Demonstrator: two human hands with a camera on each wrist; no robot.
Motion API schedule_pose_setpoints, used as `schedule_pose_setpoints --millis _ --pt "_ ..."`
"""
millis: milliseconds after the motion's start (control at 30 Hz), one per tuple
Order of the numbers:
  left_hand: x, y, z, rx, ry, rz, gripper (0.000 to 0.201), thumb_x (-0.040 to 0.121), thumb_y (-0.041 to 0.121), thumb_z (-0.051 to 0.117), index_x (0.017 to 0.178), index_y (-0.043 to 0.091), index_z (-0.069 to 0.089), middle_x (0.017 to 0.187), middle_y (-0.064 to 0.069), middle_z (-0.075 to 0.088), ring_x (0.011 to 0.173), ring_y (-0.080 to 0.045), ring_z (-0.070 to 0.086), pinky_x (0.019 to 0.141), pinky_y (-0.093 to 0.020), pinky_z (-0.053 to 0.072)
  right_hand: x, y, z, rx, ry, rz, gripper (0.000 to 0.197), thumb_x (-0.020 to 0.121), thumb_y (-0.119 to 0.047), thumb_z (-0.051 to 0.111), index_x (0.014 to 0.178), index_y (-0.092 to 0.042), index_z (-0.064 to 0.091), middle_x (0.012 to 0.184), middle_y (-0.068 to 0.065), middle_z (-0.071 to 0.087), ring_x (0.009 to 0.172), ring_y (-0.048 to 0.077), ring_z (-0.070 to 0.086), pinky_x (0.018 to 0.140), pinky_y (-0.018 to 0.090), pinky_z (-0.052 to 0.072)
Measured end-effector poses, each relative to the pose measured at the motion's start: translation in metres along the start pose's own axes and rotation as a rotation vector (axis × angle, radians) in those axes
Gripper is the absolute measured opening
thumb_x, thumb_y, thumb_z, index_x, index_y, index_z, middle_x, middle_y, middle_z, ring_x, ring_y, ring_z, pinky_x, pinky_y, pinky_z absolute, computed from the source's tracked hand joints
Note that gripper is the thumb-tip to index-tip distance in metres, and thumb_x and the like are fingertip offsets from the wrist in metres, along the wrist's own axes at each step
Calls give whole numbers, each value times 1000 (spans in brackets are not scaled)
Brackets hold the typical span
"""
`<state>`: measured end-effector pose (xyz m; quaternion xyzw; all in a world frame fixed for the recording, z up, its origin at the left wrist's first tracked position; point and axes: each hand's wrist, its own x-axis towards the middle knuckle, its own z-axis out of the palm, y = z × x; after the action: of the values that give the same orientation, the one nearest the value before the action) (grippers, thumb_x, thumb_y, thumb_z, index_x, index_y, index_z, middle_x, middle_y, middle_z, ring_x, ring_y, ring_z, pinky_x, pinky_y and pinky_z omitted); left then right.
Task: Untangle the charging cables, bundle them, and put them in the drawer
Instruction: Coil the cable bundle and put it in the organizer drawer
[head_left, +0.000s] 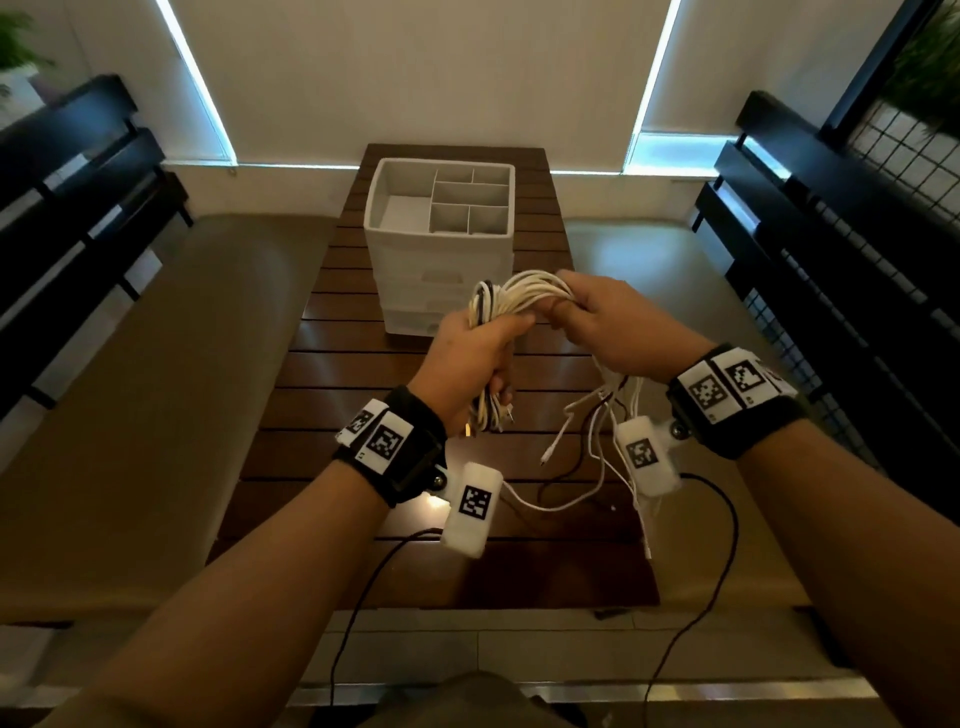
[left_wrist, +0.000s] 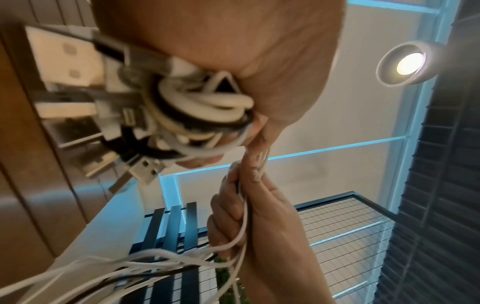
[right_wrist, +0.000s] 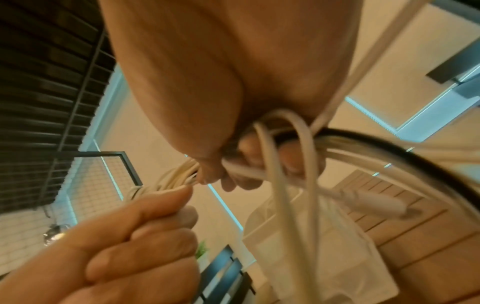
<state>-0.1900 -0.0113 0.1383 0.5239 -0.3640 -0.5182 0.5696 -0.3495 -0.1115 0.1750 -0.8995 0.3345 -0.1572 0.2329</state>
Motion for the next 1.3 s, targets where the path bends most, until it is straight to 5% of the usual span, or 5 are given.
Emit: schedule_pose_setpoints --millis 233,400,967,1167,1300 --pt "3 -15 35 -4 -63 -39 11 102 15 63 93 9 61 54 -2 31 41 -19 31 45 -29 40 -21 25 -31 -185 -56 75 17 106 -28 56 101 -16 66 79 -8 60 80 19 59 65 18 38" --pt "4 15 41 -111 -99 71 18 102 15 60 84 14 56 50 4 35 38 -14 33 44 -29 40 -16 -2 -63 -219 101 -62 27 104 -39 50 96 -16 63 80 -3 61 73 16 55 68 34 39" --pt "-20 58 -37 -125 83 151 37 105 29 62 70 19 55 53 1 34 40 -15 33 42 -28 39 29 -92 19 834 110 95 26 112 -19 39 126 -6 58 81 4 60 59 12 57 49 29 47" --pt "-15 45 -61 -80 128 180 24 104 30 64 111 7 67 58 -3 43 42 -14 40 40 -27 43 27 -112 52 1167 79 186 31 110 -31 43 133 -10 49 127 36 59 69 37 61 60 43 54" --pt "-17 43 -73 -164 17 146 28 99 39 68 102 11 67 57 -1 43 42 -13 41 43 -26 43 26 -114 63 1192 23 241 48 108 -48 44 135 -9 53 98 24 65 74 30 65 62 38 55"
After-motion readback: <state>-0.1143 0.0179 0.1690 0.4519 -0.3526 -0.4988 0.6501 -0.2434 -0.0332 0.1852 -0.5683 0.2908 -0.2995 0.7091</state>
